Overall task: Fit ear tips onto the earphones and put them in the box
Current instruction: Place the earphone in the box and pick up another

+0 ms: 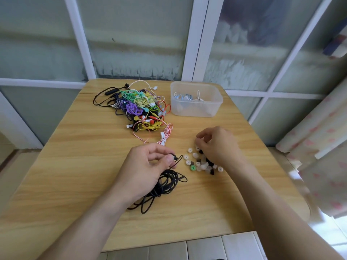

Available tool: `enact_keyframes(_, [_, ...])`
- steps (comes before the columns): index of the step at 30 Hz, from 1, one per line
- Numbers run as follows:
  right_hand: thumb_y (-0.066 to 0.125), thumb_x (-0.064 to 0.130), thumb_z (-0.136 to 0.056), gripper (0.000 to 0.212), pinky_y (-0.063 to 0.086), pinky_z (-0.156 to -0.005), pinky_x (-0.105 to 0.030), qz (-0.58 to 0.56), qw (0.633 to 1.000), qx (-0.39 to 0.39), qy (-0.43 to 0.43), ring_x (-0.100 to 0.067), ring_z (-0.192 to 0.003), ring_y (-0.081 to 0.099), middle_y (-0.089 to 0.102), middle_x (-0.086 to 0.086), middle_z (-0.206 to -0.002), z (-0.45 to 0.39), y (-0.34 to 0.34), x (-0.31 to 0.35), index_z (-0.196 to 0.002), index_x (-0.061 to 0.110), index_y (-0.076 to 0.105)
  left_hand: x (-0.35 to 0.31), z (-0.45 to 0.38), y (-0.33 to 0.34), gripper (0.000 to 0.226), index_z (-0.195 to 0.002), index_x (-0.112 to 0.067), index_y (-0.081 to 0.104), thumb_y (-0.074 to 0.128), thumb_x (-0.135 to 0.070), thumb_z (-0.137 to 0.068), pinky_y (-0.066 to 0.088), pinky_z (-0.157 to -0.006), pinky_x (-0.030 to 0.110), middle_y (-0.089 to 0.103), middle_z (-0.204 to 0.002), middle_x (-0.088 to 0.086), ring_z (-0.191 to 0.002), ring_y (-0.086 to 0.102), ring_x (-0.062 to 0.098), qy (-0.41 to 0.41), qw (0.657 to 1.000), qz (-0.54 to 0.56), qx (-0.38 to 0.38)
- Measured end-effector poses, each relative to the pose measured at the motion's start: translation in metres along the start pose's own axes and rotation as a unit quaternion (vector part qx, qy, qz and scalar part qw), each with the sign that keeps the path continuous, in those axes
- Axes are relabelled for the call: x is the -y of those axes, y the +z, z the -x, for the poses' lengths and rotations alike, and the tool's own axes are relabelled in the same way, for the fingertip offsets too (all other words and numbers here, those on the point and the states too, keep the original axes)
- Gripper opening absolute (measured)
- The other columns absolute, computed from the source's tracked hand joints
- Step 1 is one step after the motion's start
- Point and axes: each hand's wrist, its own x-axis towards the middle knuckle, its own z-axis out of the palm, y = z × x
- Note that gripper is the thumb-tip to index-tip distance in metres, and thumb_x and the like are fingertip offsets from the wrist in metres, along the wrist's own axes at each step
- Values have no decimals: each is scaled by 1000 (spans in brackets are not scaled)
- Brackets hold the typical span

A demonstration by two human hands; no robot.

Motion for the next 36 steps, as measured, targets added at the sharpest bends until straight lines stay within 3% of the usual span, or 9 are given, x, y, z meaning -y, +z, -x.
enact_keyframes(4, [68, 21, -83, 8, 32, -51, -7, 16, 1000, -8, -20, 1, -65, 51, 66, 7, -77, -1, 0, 4, -86, 21, 76, -1, 0, -1, 7, -96, -16, 67, 64, -12, -91, 52, -68, 18, 76, -81, -3, -76, 70, 5, 11, 1000, 1, -7])
enact_keyframes(8, [69, 19, -81, 8, 43, -58, -16, 20, 999, 17, -35, -5, -72, 60, 70, 9, -75, 3, -5, 4, -81, 22, 77, 0, 2, -2, 9, -94, -23, 65, 65, -15, -91, 55, -69, 35, 76, -82, -10, -79, 72, 17, 38, 998, -34, -25])
enact_keyframes(13, [65, 19, -89, 8, 35, -55, -5, 13, 998, -6, -58, 0, -70, 52, 67, 6, -84, 5, -6, 4, -87, 18, 72, 0, 7, 1, 11, -90, -29, 64, 66, -18, -90, 48, -51, 30, 74, -82, -17, -59, 64, 25, 89, 989, -107, -57])
enact_keyframes(17, [62, 23, -93, 8, 41, -61, -8, -152, 983, -96, -49, -2, -72, 58, 67, 10, -82, 16, -14, 16, -88, 20, 67, -2, 13, -1, 13, -93, -31, 64, 65, -19, -89, 33, -52, 17, 66, -78, -20, -46, 48, 0, 162, 953, -236, -98])
enact_keyframes(21, [70, 12, -89, 8, 50, -61, -21, -409, 911, -22, -47, -9, -64, 63, 71, 0, -79, 46, -11, 37, -94, 18, 68, -7, 19, -4, 18, -95, -31, 62, 64, -14, -89, 31, -54, 8, 57, -67, -24, -52, 47, -14, 186, 945, -255, -86])
enact_keyframes(25, [70, 9, -89, 18, 53, -67, -26, -435, 890, 40, -130, -6, -73, 66, 73, 6, -84, 66, -2, 45, -98, 23, 73, -10, 23, -6, 18, -93, -29, 58, 64, -13, -90, 30, -52, 9, 55, -61, -32, -53, 47, -12, 198, 939, -281, -28])
enact_keyframes(28, [72, 12, -87, 14, 58, -76, -40, -419, 895, 42, -145, -15, -83, 73, 76, 4, -89, 71, 4, 45, -93, 25, 74, -8, 23, -6, 21, -88, -31, 55, 63, -12, -91, 38, -55, 12, 61, -68, -31, -56, 56, -9, 184, 954, -235, -28])
enact_keyframes(31, [75, 14, -81, 11, 56, -70, -31, -463, 878, 42, -113, -18, -79, 73, 76, -2, -87, 72, 5, 43, -91, 18, 73, -5, 20, -6, 17, -94, -26, 60, 60, -9, -92, 47, -57, 15, 71, -85, -13, -66, 68, 2, 141, 983, -102, -61])
enact_keyframes(36, [74, 11, -75, 17, 55, -66, -26, -549, 829, 77, -80, -25, -80, 72, 76, -13, -87, 73, 3, 42, -91, 8, 71, -6, 17, -4, 11, -100, -15, 63, 60, -7, -92, 51, -66, 17, 74, -87, -3, -75, 71, 10, 125, 990, 6, -65])
